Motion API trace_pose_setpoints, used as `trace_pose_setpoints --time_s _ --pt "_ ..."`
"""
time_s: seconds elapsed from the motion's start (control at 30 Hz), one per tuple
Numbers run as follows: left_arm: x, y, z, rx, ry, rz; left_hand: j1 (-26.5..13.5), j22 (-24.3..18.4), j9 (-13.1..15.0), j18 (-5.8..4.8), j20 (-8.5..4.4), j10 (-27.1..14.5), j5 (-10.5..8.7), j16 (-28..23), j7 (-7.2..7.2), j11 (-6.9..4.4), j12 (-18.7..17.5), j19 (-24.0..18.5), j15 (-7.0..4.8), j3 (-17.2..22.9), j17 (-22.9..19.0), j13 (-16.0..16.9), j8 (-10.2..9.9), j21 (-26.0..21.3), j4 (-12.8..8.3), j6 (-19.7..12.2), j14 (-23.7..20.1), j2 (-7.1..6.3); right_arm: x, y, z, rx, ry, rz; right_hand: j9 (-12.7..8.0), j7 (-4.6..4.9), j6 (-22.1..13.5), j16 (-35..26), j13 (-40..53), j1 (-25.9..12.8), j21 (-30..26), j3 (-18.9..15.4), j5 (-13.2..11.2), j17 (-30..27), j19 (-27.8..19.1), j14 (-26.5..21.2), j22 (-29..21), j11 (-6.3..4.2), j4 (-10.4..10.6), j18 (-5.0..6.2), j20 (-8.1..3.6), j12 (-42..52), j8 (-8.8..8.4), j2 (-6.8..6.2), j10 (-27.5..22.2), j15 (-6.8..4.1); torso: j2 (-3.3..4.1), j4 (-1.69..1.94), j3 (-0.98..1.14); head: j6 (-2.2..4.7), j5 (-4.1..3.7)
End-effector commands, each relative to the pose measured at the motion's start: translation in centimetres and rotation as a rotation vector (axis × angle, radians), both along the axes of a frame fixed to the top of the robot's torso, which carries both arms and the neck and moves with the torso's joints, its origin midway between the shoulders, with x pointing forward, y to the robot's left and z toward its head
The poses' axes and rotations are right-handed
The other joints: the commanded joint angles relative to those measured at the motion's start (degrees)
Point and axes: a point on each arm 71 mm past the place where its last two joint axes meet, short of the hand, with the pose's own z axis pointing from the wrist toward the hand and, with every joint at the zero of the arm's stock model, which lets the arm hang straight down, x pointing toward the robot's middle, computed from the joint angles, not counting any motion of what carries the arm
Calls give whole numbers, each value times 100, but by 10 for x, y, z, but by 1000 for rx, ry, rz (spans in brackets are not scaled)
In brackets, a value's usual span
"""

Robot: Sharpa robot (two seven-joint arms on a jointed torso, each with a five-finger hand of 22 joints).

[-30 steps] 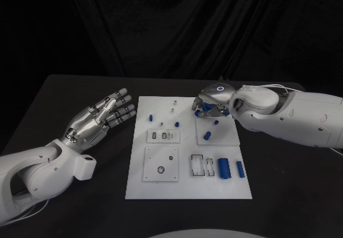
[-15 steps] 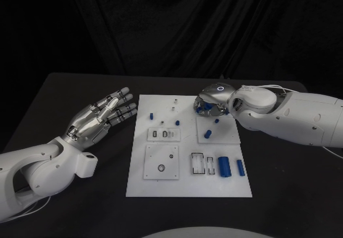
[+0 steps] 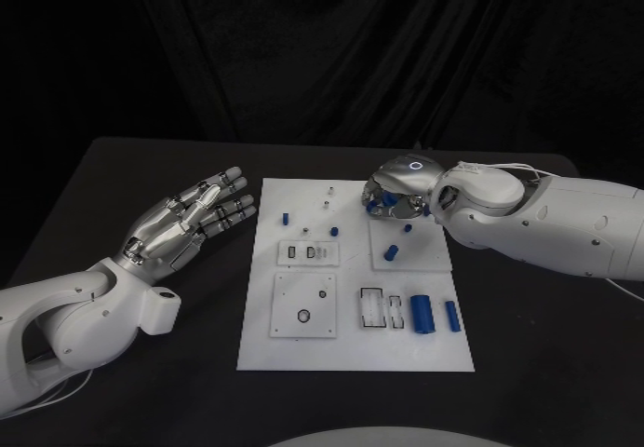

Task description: Assemble the parts on the task board

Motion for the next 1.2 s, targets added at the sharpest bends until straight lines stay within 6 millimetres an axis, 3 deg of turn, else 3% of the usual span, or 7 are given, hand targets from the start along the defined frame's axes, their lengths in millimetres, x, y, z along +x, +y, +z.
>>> trace_pose_setpoints --time_s 0.03,0.2,0.53,0.9,1.2 --pt "0 0 6 -51 -54 1 61 -4 7 -78 9 3 38 29 -6 50 -22 36 -5 21 5 -4 31 37 -12 49 52 14 2 7 15 74 -25 8 59 9 64 26 12 23 24 -13 -47 4 0 127 13 -21 -29 -83 -35 -34 39 31 49 -53 -4 -16 0 -8 23" --pt "1 -1 5 -49 -52 -2 65 -4 7 -79 9 5 46 29 -1 50 -21 36 -5 23 5 -3 31 36 -14 49 51 14 12 25 27 97 -20 11 113 31 97 20 4 21 21 -12 -99 2 -2 124 19 0 -41 -85 -30 -82 60 39 32 -39 -7 -16 0 -1 31" --pt "4 -5 4 -49 -51 -8 65 -4 7 -79 9 5 46 29 -1 50 -21 36 -5 23 5 -3 31 36 -14 49 51 14 33 52 34 78 -24 8 156 48 48 11 -4 16 15 -11 -175 -4 -7 117 26 21 -55 -86 -17 -138 31 34 18 -21 -9 -5 -1 10 22" --pt "6 -10 3 -55 -54 -19 115 -6 4 -86 8 -8 107 25 17 56 -33 34 3 63 3 -5 30 32 -49 50 39 30 46 62 29 58 -16 -11 200 46 -77 9 -14 -17 5 -9 -291 8 -17 106 39 40 -49 -86 3 -225 -54 33 -13 -4 -8 12 -6 26 1" --pt "7 -11 2 -54 -52 -24 133 -6 3 -88 8 -8 127 22 21 58 -34 36 0 78 2 -5 30 32 -62 55 31 33 48 64 24 43 3 -20 209 47 -88 3 -16 -23 2 -6 -307 0 -20 101 41 43 -45 -85 5 -241 -64 38 -21 -1 -15 -1 -10 1 12"
